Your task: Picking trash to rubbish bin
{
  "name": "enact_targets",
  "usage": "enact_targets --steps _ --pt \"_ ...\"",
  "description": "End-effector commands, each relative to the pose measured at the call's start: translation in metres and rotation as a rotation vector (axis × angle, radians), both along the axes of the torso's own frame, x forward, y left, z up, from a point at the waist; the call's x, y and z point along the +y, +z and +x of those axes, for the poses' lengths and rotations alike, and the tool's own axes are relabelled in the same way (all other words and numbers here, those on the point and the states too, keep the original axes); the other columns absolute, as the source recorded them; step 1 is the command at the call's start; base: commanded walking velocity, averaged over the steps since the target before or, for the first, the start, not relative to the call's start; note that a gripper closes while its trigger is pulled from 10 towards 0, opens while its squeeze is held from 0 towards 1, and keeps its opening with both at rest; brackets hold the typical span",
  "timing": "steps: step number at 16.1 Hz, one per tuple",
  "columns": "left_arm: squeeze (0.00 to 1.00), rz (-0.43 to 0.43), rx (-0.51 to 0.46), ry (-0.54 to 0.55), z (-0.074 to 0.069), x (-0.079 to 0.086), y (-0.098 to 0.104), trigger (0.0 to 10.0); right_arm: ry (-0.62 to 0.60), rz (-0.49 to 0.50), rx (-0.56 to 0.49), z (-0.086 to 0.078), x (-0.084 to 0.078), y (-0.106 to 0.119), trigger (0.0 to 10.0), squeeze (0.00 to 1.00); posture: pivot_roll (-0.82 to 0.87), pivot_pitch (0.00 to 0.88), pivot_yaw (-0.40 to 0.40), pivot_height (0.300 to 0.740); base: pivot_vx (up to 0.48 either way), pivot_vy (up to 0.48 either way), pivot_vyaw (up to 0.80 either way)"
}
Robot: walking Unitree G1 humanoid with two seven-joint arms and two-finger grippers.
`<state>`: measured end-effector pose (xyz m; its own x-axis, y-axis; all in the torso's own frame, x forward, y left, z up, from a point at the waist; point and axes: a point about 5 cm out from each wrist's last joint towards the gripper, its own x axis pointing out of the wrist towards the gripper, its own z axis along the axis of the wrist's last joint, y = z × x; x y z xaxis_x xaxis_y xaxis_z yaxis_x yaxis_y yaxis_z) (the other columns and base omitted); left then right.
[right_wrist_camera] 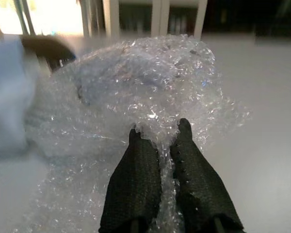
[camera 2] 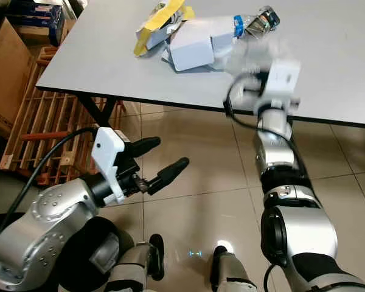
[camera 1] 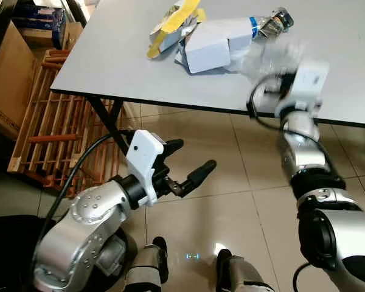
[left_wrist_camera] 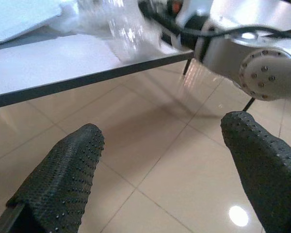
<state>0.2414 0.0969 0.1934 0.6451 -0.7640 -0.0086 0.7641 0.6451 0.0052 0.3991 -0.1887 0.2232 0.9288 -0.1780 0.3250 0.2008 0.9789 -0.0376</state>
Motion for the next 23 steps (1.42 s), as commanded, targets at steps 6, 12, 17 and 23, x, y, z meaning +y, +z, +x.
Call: enact_targets --steps 6,12,17,23 --pt "0.00 -0.020 -0.025 0.001 0.012 -0.010 -0.005 10.0 -0.076 -0.069 -0.112 -0.015 -0.017 0.012 0.0 0.00 0.13 0.151 0.033 0.740 0.000 0.000 0.00" --pt "0.00 -0.053 -0.078 0.049 0.027 -0.013 -0.004 10.0 -0.111 -0.125 -0.203 -0.034 -0.024 0.035 0.0 0.00 0.08 0.110 0.024 0.740 0.000 0.000 0.00" --pt "0.00 -0.059 -0.104 0.081 0.034 -0.008 -0.005 10.0 -0.085 -0.213 -0.123 -0.066 -0.029 0.010 0.0 0.00 0.04 0.097 0.035 0.740 0.000 0.000 0.00" --pt "0.00 -0.022 -0.109 0.170 0.045 0.006 -0.013 10.0 0.051 -0.266 0.013 -0.098 0.001 -0.020 10.0 0.00 -0.01 0.078 0.058 0.740 0.000 0.000 0.00"
